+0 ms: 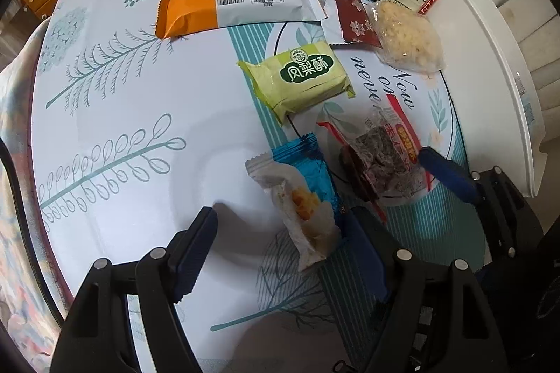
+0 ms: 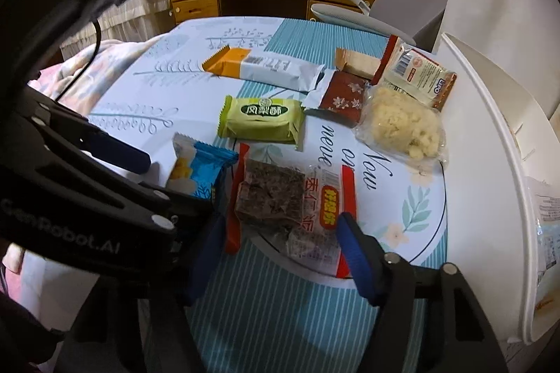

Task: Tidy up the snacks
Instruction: 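Grasp the blue-and-white packet with left tool while right tool grasps the brown red-edged packet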

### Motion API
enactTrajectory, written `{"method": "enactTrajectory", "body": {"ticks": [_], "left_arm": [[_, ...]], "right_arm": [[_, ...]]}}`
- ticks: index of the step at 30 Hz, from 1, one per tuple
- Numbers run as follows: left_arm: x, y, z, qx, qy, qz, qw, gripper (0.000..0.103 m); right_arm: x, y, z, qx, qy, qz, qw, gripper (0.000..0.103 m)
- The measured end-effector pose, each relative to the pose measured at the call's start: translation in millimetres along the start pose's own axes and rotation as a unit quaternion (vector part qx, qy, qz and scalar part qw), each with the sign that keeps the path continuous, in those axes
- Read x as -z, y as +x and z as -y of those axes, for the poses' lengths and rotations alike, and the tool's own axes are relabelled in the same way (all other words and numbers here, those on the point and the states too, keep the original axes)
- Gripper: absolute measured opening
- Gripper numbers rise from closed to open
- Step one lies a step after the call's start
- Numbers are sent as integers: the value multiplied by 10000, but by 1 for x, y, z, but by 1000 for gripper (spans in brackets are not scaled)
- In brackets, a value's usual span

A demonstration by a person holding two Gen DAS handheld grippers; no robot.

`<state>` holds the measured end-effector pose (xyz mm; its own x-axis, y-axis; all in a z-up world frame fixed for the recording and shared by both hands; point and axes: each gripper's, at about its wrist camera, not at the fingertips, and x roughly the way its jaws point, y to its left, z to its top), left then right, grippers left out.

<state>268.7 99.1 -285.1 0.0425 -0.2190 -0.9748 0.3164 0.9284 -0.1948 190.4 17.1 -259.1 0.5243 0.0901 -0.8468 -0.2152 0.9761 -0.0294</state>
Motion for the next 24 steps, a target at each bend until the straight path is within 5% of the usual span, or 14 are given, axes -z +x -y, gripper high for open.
{"method": "enactTrajectory", "body": {"ticks": [4,9,24], "left_arm": [[-3,2,6,-62,-67,42,9999,70],[-3,-2,14,248,-19,41,9997,40],[12,-15,-8,403,-386,-31,9984,32]], "right_arm": [[-1,5,-1,69,-62,0,10000,62],[-2,6,-4,22,-164,88,9998,53],[-4,1,-14,-214,-328,-24,9992,42]]}}
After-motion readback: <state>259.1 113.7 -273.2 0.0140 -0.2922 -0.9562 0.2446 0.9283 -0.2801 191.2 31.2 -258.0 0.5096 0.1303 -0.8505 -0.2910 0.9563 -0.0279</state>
